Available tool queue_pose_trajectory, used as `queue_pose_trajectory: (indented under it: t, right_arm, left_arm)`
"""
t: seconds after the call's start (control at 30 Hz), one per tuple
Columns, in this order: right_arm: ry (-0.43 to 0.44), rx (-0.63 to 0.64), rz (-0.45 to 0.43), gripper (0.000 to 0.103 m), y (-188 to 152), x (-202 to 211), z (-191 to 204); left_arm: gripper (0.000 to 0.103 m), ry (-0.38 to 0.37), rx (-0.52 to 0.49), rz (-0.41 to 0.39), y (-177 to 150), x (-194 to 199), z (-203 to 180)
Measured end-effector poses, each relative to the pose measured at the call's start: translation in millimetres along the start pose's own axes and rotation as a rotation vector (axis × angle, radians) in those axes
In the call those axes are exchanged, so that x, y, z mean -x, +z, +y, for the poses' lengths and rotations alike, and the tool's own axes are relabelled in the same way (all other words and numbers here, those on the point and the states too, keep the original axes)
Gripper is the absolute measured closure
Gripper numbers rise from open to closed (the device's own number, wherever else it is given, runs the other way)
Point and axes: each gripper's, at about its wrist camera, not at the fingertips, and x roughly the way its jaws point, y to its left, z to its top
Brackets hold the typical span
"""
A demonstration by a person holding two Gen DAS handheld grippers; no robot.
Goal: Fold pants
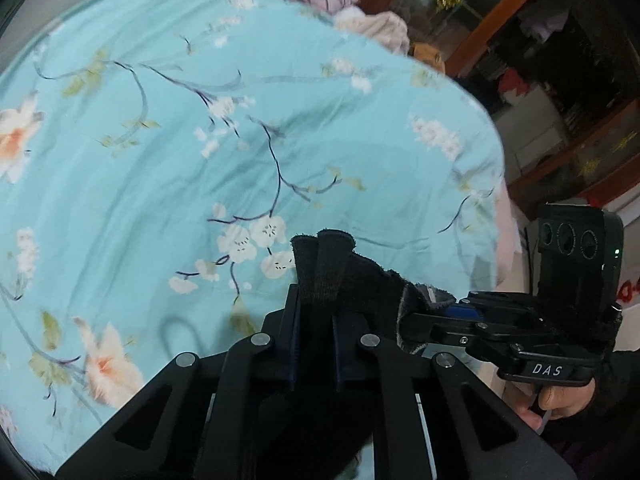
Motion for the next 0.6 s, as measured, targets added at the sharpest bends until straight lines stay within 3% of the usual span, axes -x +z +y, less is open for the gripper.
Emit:
queue_pose_trajectory:
  t: [0.33, 0.6]
  right_arm:
    - [0.297, 0.146, 0.020, 0.088, 8, 19, 76]
    - [0.413, 0.243, 0.117, 0.088, -14, 3, 127]
  left_arm:
    - [0.092, -0.053, 0.081, -0.176, -34, 94, 6]
    - [0.092, -0.040, 0.178, -0.269, -88, 146, 24]
